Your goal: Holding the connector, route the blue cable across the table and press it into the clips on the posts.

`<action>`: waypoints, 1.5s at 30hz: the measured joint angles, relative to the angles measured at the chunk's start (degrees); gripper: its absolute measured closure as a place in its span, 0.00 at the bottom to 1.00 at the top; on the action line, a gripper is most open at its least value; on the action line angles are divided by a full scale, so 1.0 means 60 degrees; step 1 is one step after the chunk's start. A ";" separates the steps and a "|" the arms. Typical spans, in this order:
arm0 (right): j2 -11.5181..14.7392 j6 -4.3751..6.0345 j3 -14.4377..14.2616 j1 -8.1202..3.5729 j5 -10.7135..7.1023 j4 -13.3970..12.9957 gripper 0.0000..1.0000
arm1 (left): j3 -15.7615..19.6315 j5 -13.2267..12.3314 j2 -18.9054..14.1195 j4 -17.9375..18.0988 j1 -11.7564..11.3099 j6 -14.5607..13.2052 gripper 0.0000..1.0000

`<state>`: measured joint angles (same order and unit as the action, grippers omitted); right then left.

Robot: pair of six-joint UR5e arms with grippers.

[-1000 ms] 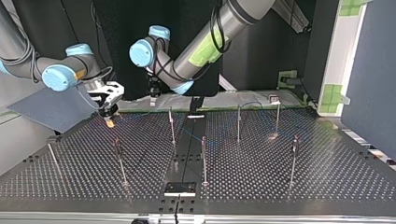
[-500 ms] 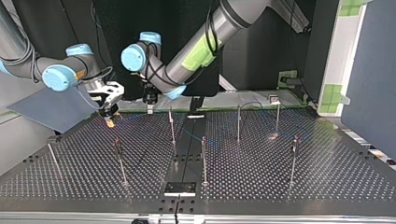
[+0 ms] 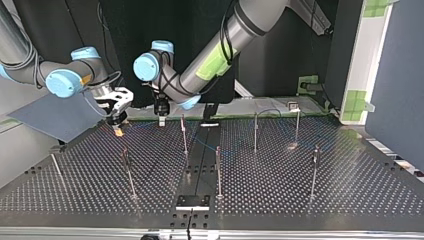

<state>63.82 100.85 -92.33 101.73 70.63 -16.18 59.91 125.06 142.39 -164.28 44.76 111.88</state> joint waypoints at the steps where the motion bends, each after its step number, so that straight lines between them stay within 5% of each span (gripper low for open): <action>1: 0.0002 -0.0001 0.0000 0.0004 -0.0002 0.0000 1.00 | -0.0073 0.0001 0.0051 0.0005 -0.0023 0.0005 0.00; 14: 0.0008 0.0006 0.0006 -0.0009 -0.0010 -0.0002 1.00 | -0.0694 0.0055 0.0176 -0.0214 -0.0196 0.0015 0.00; 16: 0.0017 0.0002 0.0010 -0.0011 -0.0021 -0.0007 1.00 | -0.0679 0.0122 0.0177 -0.0260 -0.0192 0.0015 0.08; 17: 0.0022 -0.0001 0.0010 -0.0010 -0.0025 -0.0010 1.00 | -0.0669 0.0154 0.0178 -0.0283 -0.0191 0.0014 0.36; 18: 0.0027 -0.0003 0.0010 -0.0009 -0.0028 -0.0009 1.00 | -0.0662 0.0165 0.0179 -0.0294 -0.0190 0.0012 0.50; 19: 0.0035 -0.0007 0.0011 -0.0005 -0.0031 -0.0008 1.00 | -0.0656 0.0168 0.0179 -0.0303 -0.0189 0.0007 0.50; 21: 0.0050 -0.0012 0.0012 0.0004 -0.0034 -0.0005 1.00 | -0.0647 0.0159 0.0179 -0.0318 -0.0189 0.0001 0.82; 22: 0.0060 -0.0014 0.0012 0.0012 -0.0036 -0.0004 1.00 | -0.0646 0.0154 0.0178 -0.0323 -0.0189 0.0001 0.82; 24: 0.0079 -0.0016 0.0013 0.0022 -0.0036 0.0000 1.00 | -0.0646 0.0133 0.0179 -0.0334 -0.0192 0.0005 1.00; 36: 0.0391 0.0034 0.0016 0.0061 -0.0040 0.0049 1.00 | -0.0691 -0.0160 0.0020 -0.0658 -0.0216 0.0439 1.00; 45: 0.1055 0.0344 0.0038 -0.0006 -0.0035 0.0038 1.00 | -0.0641 0.0307 -0.0619 -0.1377 -0.0151 0.0597 1.00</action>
<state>70.15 102.92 -92.10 101.69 70.42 -15.95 56.06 126.90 138.68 -172.54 43.85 115.46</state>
